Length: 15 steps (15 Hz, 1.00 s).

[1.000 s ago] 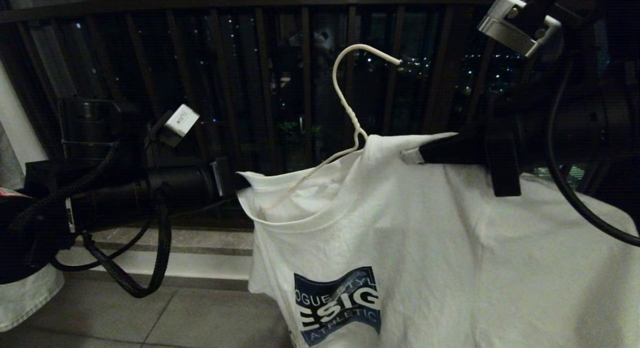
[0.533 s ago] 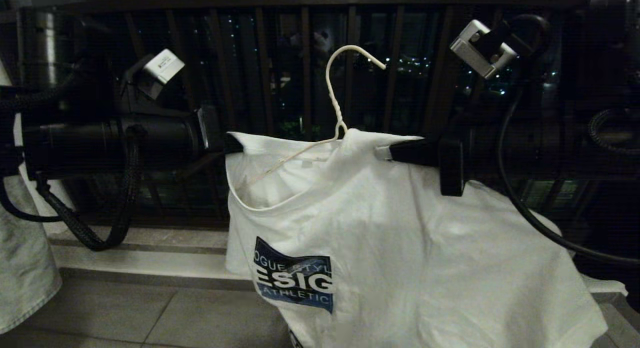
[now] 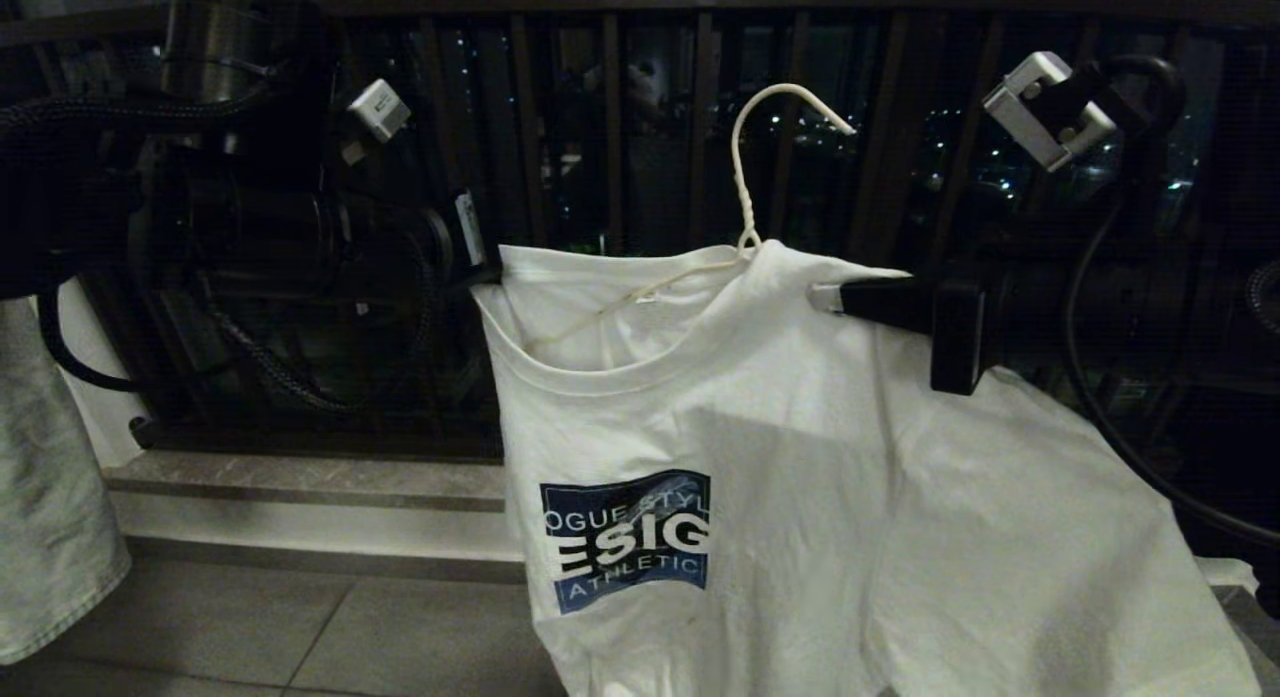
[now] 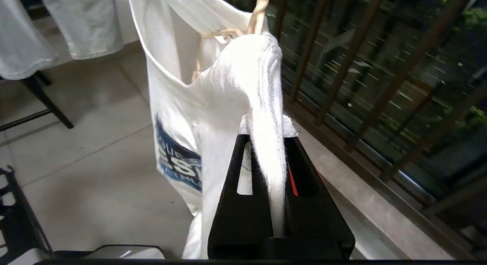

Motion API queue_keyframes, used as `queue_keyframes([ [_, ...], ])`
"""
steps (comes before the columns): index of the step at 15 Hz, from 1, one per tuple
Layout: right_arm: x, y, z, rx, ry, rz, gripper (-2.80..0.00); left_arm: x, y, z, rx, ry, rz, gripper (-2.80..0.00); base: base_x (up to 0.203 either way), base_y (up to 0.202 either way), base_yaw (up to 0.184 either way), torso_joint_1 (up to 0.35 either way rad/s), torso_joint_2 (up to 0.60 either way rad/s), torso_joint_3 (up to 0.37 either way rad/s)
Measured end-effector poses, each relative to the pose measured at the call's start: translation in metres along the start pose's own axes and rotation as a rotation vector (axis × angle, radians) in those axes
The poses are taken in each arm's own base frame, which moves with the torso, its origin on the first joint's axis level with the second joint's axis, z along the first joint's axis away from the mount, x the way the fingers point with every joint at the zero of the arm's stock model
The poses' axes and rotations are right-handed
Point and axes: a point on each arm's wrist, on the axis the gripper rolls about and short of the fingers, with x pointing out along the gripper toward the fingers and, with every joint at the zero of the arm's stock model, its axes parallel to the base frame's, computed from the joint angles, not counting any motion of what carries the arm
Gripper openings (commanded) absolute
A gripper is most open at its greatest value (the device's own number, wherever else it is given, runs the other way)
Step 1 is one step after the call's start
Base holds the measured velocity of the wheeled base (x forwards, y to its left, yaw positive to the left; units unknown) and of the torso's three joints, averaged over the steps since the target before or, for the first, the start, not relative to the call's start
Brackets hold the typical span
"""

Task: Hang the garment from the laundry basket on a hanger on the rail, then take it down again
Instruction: Hang the clothes on the clothes rack

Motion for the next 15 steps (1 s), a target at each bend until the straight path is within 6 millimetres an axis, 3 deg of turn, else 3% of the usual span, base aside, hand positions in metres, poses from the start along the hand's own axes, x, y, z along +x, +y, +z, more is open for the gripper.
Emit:
queue_keyframes([
  [15,-0.001,0.013,-0.035,0.209,-0.098,0.063,-2.8,0.024,-0.098,-0.023,0.099,0.027,-0.22,-2.8,0.0,0.0,0.0,0.0,0.0,0.0],
])
